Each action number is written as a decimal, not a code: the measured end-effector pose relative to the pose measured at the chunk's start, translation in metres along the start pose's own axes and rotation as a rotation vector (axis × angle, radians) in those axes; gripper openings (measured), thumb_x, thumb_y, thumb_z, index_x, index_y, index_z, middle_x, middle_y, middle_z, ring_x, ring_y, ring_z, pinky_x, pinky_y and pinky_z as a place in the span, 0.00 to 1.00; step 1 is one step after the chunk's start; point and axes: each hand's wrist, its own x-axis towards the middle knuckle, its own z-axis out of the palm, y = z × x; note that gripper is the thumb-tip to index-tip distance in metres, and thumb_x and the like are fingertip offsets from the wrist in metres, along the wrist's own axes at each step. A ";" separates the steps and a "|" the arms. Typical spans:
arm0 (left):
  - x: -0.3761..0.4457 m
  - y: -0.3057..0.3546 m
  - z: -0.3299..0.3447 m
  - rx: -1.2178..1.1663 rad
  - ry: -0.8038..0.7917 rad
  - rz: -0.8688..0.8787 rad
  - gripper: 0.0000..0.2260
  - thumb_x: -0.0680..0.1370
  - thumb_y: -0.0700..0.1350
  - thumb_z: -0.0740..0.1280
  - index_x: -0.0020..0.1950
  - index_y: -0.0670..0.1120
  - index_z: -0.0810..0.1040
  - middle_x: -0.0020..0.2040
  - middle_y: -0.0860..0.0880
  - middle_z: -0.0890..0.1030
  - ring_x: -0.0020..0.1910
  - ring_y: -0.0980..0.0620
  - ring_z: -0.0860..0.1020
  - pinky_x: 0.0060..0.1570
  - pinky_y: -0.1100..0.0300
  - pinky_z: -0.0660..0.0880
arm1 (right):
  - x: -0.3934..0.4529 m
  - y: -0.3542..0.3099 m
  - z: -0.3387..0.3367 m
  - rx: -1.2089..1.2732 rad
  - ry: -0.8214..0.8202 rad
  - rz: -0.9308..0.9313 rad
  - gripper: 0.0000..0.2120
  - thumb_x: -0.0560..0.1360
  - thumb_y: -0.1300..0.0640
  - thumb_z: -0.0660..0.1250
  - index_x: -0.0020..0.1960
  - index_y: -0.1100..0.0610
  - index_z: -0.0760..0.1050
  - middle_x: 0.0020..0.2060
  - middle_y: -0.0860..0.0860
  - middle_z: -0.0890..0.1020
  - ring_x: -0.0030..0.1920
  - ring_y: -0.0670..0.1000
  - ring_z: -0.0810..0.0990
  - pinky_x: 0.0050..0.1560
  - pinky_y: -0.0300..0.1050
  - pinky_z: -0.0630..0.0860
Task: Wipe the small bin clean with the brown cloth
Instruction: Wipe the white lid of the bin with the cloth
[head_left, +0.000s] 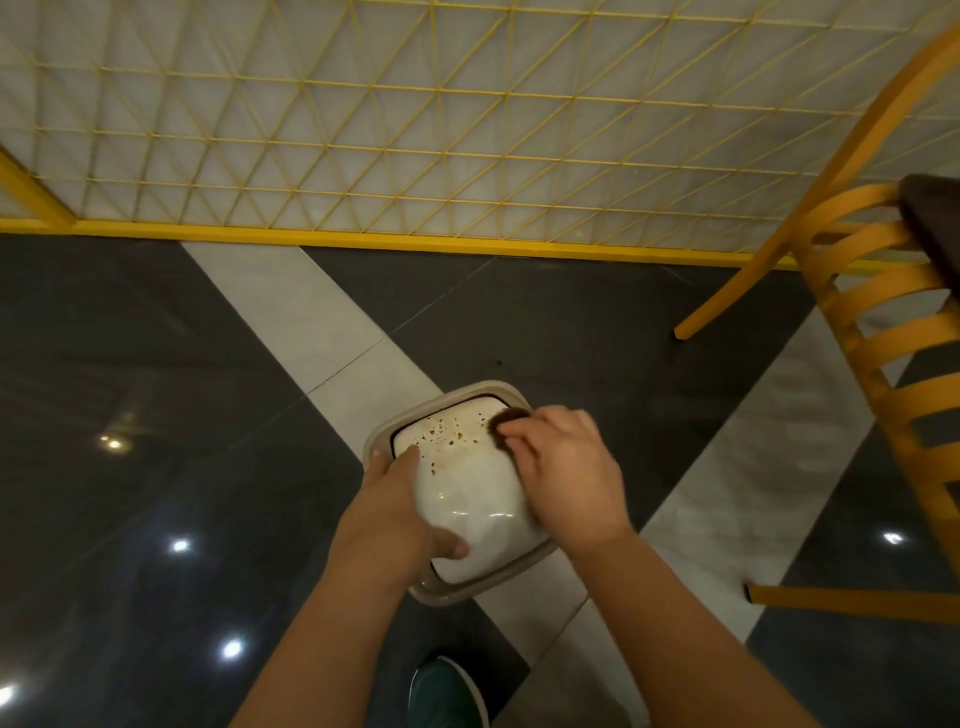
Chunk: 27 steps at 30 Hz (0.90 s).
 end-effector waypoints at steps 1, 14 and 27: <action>-0.001 0.002 -0.001 -0.003 -0.008 0.015 0.50 0.64 0.47 0.79 0.78 0.52 0.52 0.77 0.52 0.52 0.71 0.46 0.63 0.67 0.48 0.68 | -0.004 0.006 -0.004 0.020 0.017 0.038 0.11 0.78 0.51 0.63 0.59 0.45 0.77 0.55 0.44 0.77 0.56 0.46 0.70 0.51 0.38 0.72; 0.006 -0.002 -0.004 -0.052 -0.050 0.057 0.50 0.67 0.47 0.78 0.78 0.57 0.48 0.79 0.55 0.47 0.75 0.47 0.57 0.67 0.51 0.65 | -0.003 0.003 0.000 -0.056 0.055 -0.006 0.09 0.75 0.52 0.68 0.55 0.44 0.80 0.50 0.43 0.80 0.52 0.48 0.75 0.51 0.43 0.74; 0.011 0.002 0.002 -0.169 0.165 0.132 0.29 0.78 0.47 0.66 0.76 0.56 0.57 0.75 0.50 0.60 0.72 0.44 0.62 0.67 0.45 0.67 | -0.071 -0.002 0.016 0.440 0.104 0.456 0.18 0.77 0.52 0.64 0.66 0.39 0.69 0.61 0.39 0.67 0.61 0.41 0.69 0.65 0.41 0.68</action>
